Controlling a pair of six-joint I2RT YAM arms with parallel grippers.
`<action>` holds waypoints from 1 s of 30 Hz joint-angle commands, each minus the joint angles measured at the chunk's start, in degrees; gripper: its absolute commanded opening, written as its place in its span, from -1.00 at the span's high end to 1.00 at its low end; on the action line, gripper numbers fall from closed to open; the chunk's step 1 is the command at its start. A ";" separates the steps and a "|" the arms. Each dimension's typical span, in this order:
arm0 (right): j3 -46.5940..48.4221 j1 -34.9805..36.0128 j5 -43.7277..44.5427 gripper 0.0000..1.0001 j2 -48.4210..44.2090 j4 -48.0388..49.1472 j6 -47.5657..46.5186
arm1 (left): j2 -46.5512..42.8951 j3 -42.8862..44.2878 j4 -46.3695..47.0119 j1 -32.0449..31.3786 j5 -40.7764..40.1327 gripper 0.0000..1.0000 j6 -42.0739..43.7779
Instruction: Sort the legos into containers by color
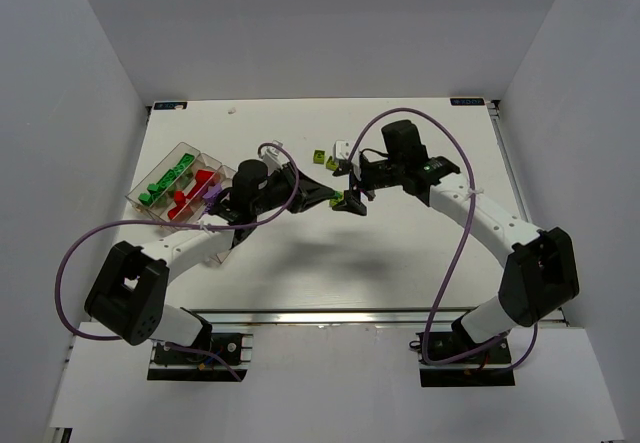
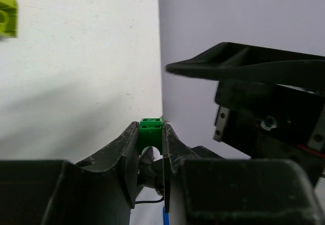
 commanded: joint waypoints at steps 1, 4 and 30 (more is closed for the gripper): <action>-0.50 0.20 4.74 -0.79 -2.00 3.91 0.78 | -2.11 3.18 -6.17 0.09 -2.77 1.00 3.85; -1.63 0.11 9.59 -0.79 -2.26 7.24 2.45 | -3.69 5.82 -17.47 2.72 -5.40 1.00 9.54; -0.32 -3.05 9.07 0.63 0.47 -4.52 5.26 | 15.63 32.01 -46.97 49.92 -33.10 1.00 41.04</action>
